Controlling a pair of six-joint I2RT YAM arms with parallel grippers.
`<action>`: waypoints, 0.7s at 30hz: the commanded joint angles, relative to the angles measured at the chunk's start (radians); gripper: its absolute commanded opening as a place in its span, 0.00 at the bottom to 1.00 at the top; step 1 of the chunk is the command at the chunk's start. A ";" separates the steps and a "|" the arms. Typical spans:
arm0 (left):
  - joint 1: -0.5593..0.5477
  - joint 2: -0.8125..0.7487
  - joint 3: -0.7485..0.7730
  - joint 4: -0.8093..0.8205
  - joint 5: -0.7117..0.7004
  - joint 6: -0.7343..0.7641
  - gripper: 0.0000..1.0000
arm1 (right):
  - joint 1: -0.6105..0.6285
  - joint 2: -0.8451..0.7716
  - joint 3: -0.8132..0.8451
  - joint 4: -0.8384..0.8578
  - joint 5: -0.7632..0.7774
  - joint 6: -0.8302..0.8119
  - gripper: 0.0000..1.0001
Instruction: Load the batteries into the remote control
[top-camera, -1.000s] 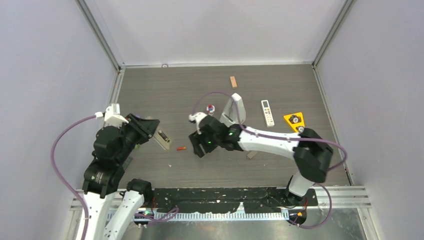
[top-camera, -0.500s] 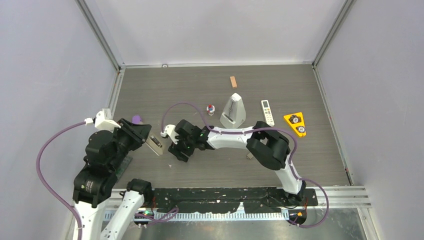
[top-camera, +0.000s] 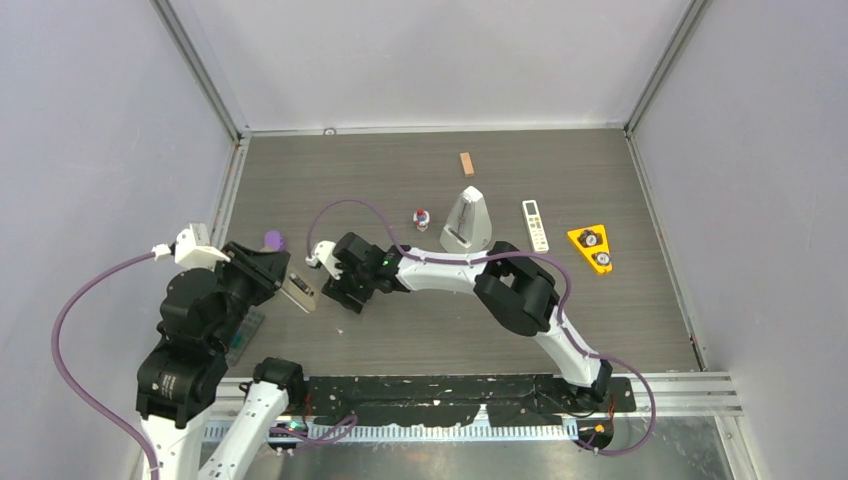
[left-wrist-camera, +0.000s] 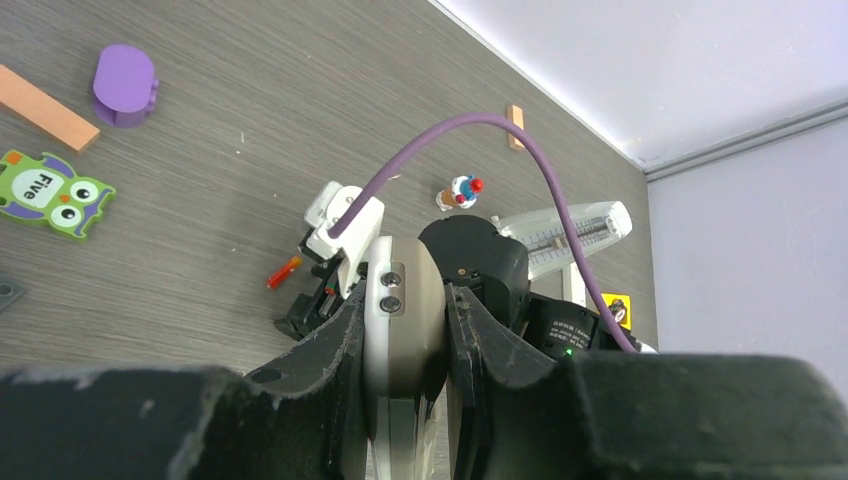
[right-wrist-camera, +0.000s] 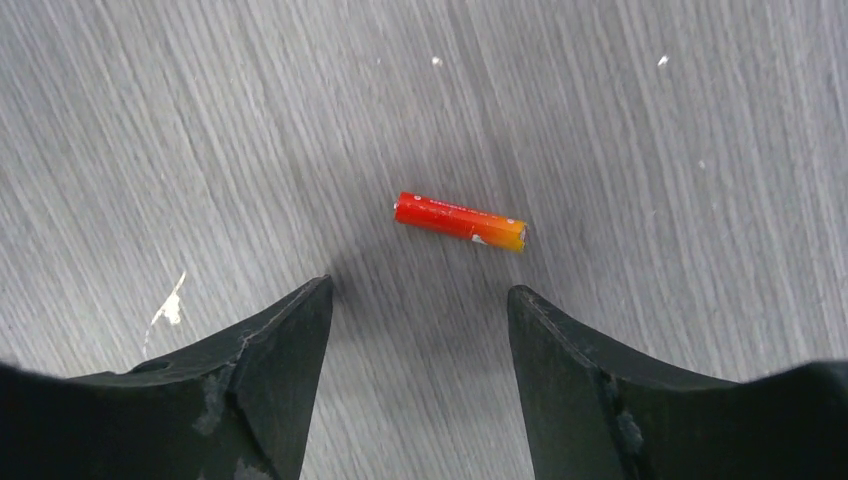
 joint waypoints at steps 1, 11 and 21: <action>0.003 -0.008 0.047 0.014 -0.039 0.009 0.00 | -0.003 0.045 0.079 -0.053 0.040 0.081 0.71; 0.003 -0.019 0.074 0.000 -0.072 0.000 0.00 | -0.012 0.060 0.097 0.081 0.122 0.526 0.77; 0.003 -0.004 0.112 -0.037 -0.073 0.004 0.00 | -0.011 0.252 0.341 -0.084 0.302 0.659 0.74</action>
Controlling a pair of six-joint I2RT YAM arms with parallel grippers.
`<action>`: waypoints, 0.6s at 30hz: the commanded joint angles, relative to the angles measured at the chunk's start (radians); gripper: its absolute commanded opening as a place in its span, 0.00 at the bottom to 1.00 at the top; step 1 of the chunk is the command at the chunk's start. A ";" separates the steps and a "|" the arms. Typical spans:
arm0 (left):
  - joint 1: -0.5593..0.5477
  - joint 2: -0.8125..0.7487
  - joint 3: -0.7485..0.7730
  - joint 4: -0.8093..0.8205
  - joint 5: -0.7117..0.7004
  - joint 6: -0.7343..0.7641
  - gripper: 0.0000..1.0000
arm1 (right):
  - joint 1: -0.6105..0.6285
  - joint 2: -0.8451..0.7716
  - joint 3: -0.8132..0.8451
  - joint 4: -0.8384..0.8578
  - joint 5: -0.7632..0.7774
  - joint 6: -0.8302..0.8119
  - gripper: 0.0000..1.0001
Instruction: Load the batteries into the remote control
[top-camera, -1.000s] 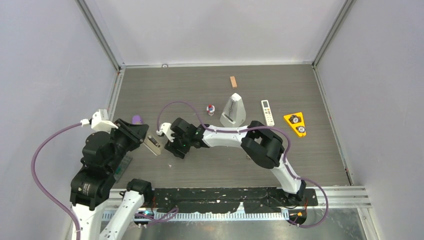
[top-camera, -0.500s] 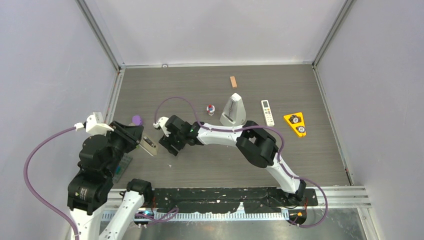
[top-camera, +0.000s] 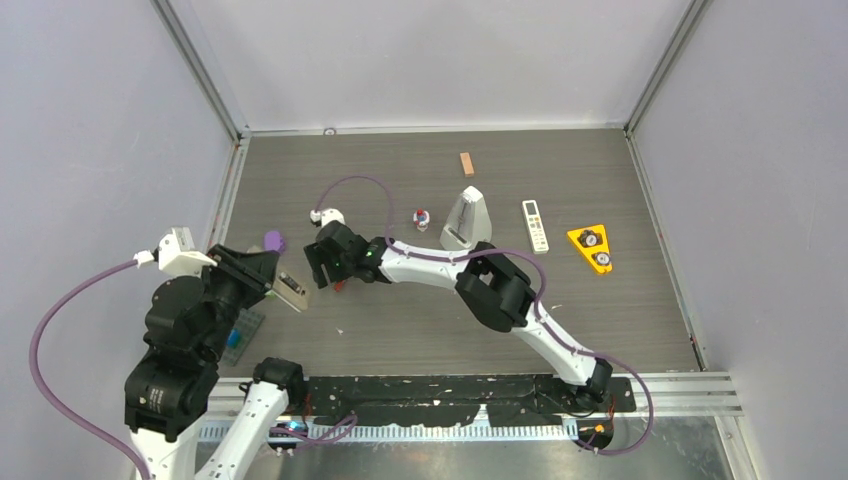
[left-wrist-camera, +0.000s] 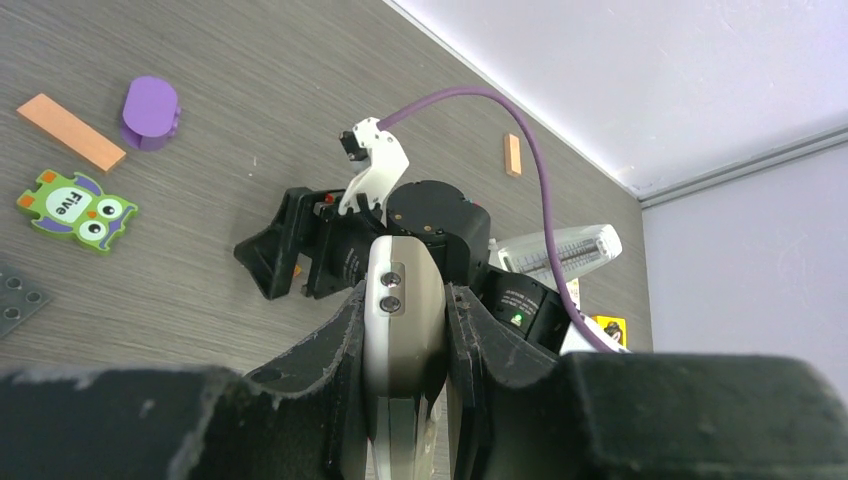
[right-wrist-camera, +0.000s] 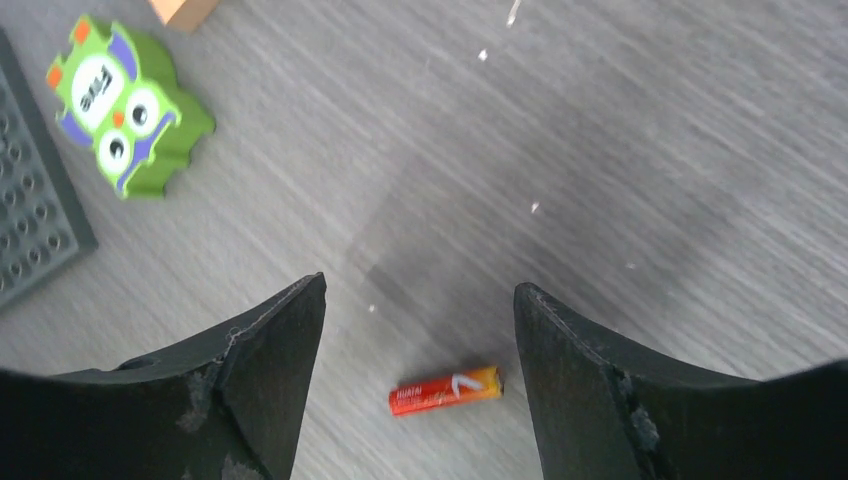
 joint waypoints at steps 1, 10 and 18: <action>0.003 0.007 0.044 -0.003 -0.022 0.003 0.00 | 0.010 0.081 0.071 -0.137 0.167 0.059 0.72; 0.003 0.019 0.025 0.035 -0.022 0.006 0.00 | 0.058 0.044 0.002 -0.178 0.322 -0.109 0.59; 0.003 0.007 -0.027 0.076 -0.019 -0.010 0.00 | 0.063 -0.090 -0.205 -0.171 0.299 -0.160 0.52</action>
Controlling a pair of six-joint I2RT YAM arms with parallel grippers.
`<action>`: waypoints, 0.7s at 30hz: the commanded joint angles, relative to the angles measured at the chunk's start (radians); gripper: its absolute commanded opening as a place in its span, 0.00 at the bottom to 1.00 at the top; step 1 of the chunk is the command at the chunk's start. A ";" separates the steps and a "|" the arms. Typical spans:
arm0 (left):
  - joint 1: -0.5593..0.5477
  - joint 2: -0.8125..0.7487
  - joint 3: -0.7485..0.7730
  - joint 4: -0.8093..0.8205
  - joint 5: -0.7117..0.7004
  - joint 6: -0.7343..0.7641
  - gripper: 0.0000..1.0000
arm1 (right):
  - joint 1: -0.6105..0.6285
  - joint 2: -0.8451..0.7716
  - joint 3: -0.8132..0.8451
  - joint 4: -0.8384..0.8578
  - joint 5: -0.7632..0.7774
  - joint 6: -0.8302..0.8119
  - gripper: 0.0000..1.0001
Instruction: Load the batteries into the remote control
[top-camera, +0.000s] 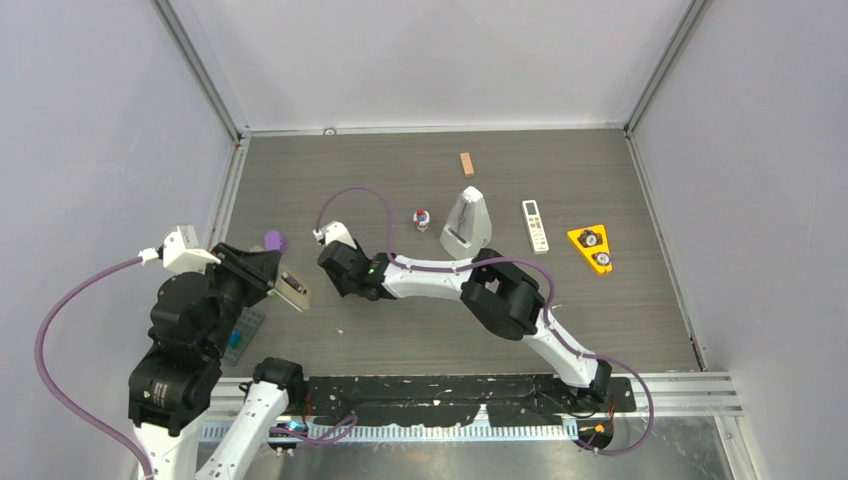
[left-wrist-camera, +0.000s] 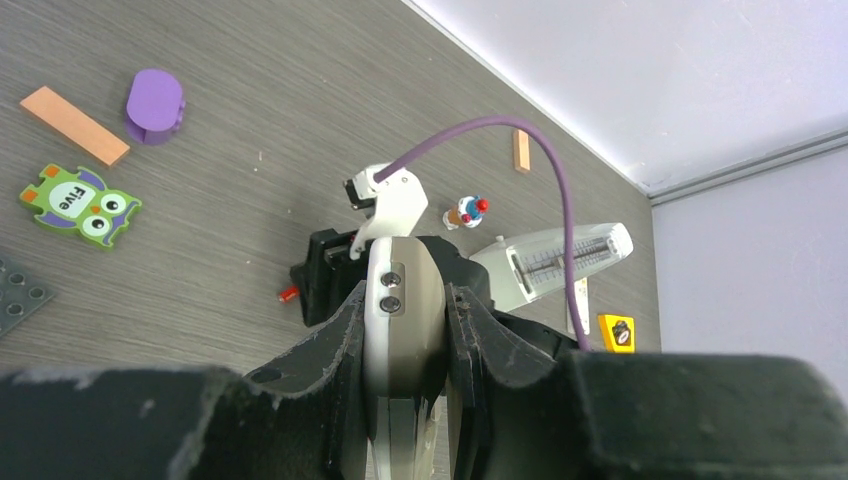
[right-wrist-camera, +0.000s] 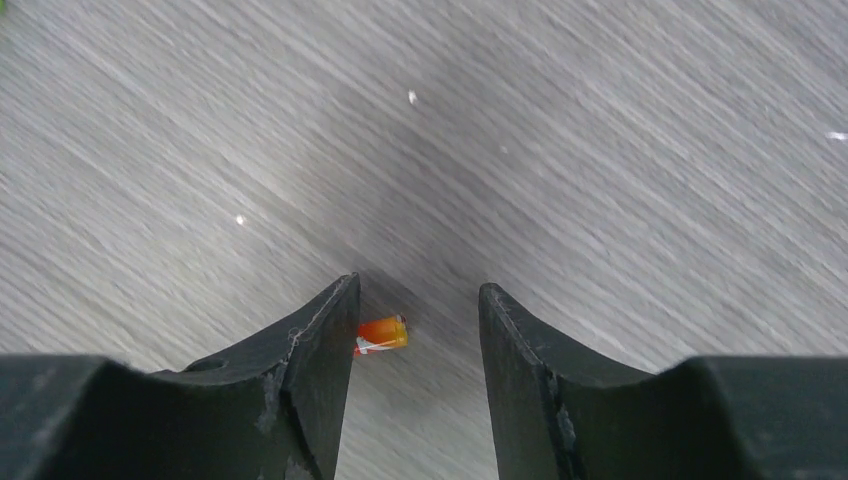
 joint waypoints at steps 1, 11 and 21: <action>0.003 -0.002 -0.027 0.083 -0.015 -0.011 0.00 | 0.003 -0.039 -0.103 -0.152 -0.013 -0.035 0.52; 0.003 -0.002 -0.050 0.105 -0.016 -0.015 0.00 | 0.012 -0.076 -0.124 -0.219 -0.164 0.000 0.66; 0.003 -0.016 -0.051 0.092 -0.019 -0.011 0.00 | 0.037 0.008 -0.040 -0.304 -0.183 -0.022 0.68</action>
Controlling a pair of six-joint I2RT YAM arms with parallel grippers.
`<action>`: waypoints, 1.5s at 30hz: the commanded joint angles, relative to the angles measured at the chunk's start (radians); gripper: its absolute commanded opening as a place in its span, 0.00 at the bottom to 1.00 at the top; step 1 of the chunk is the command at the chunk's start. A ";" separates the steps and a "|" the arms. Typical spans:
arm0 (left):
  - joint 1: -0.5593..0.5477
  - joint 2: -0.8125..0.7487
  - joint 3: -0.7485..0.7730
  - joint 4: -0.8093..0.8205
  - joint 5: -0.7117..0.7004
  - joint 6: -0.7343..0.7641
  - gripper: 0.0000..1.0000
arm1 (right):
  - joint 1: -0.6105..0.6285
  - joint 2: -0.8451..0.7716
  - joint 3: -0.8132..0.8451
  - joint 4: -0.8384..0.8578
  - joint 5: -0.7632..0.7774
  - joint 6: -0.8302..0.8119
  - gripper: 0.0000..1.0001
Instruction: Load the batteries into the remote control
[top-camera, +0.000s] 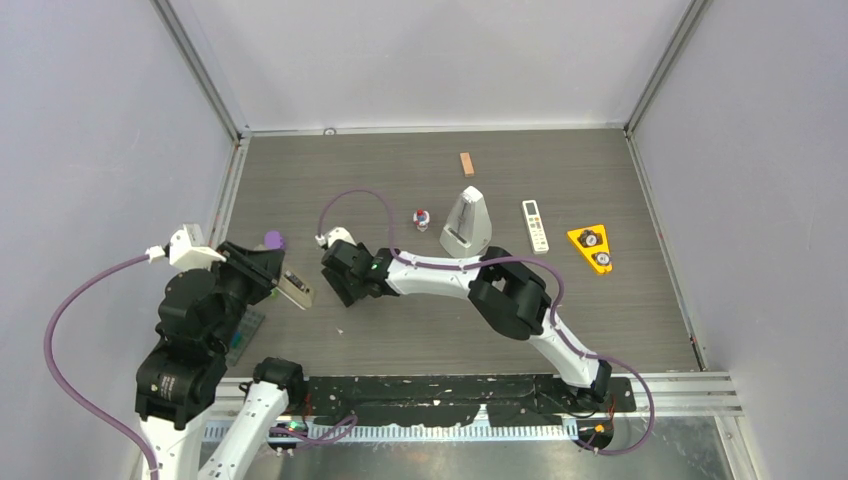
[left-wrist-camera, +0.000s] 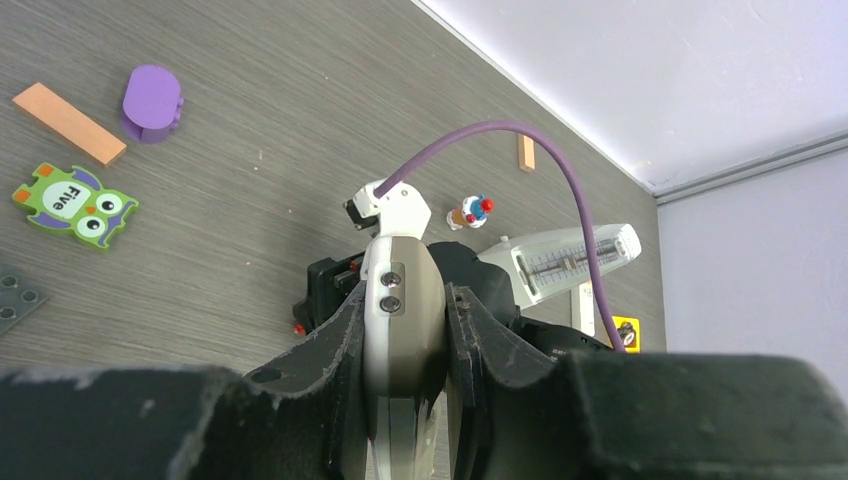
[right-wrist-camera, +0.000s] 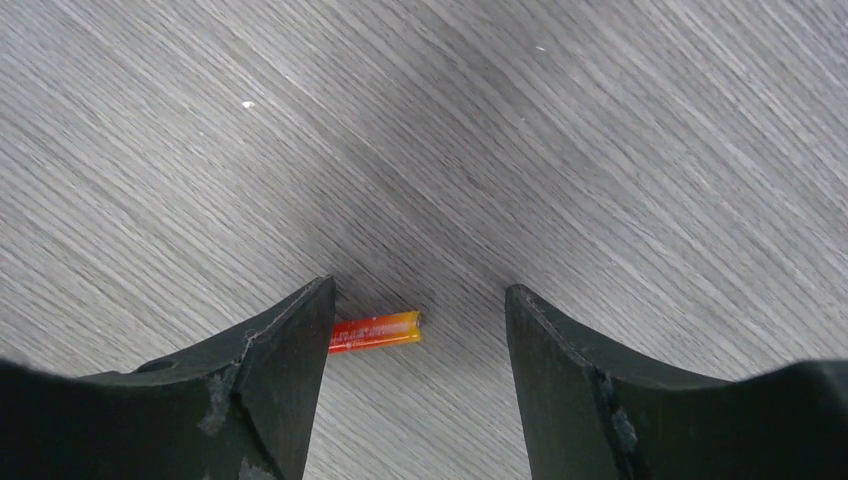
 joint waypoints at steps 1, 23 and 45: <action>0.002 -0.015 0.004 0.051 -0.020 -0.007 0.00 | 0.038 0.073 -0.004 -0.168 -0.043 -0.023 0.67; 0.003 -0.043 -0.023 0.056 -0.014 -0.011 0.00 | 0.071 -0.013 -0.188 -0.183 0.070 0.011 0.60; 0.003 -0.026 0.013 0.022 -0.028 0.001 0.00 | 0.064 0.106 -0.036 -0.224 0.002 0.160 0.51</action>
